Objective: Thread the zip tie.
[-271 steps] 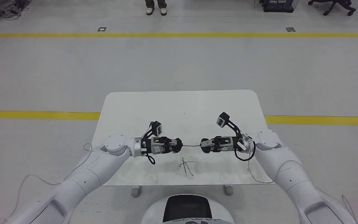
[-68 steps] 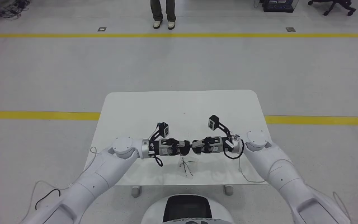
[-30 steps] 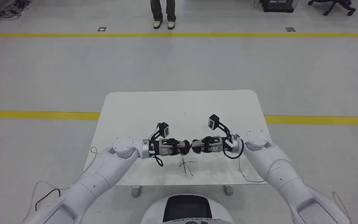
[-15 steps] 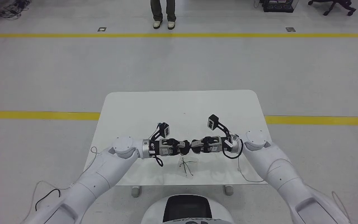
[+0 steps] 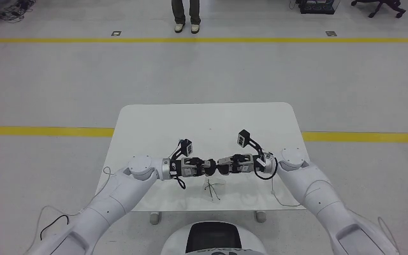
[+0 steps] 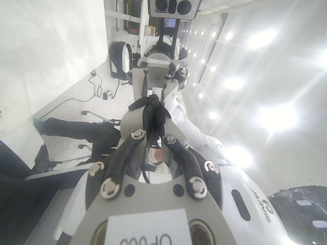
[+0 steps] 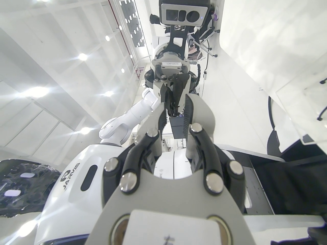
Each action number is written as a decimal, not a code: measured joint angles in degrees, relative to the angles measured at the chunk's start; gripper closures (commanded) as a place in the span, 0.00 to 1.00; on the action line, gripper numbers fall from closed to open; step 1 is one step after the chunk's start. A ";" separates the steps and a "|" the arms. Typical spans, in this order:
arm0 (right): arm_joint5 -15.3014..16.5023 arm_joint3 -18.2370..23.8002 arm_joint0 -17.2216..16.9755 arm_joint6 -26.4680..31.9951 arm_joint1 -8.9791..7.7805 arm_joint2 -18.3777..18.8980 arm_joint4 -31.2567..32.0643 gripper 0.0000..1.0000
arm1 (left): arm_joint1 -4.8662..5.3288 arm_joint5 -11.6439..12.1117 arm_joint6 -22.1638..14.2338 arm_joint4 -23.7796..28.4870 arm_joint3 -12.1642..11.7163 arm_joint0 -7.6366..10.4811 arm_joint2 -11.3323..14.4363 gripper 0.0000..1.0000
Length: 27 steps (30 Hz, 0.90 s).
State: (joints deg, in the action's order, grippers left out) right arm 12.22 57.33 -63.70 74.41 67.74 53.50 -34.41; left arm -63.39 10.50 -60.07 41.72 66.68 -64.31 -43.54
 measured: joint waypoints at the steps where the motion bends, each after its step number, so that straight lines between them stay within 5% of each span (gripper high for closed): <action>1: 0.07 0.14 -0.17 -0.16 -0.14 0.39 0.15 0.00 | 0.04 0.26 0.15 -0.34 -0.02 -0.03 -0.07 1.00; 20: -0.18 2.15 -2.18 -0.96 -1.44 3.72 0.85 0.00 | 0.48 1.05 2.02 -2.75 0.27 -1.06 -0.45 1.00; 24: -0.18 2.16 -2.18 -0.96 -1.44 3.72 0.85 0.00 | 0.76 6.04 8.12 -11.86 3.56 -2.35 0.93 1.00; 27: -0.18 2.16 -2.18 -0.96 -1.44 3.72 0.85 0.00 | 1.44 9.55 7.39 -17.96 4.53 -3.37 -0.09 1.00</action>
State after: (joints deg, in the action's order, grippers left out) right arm 12.04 59.49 -65.88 73.45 66.30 57.22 -33.57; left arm -61.95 20.05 -52.68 23.76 71.21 -67.68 -43.63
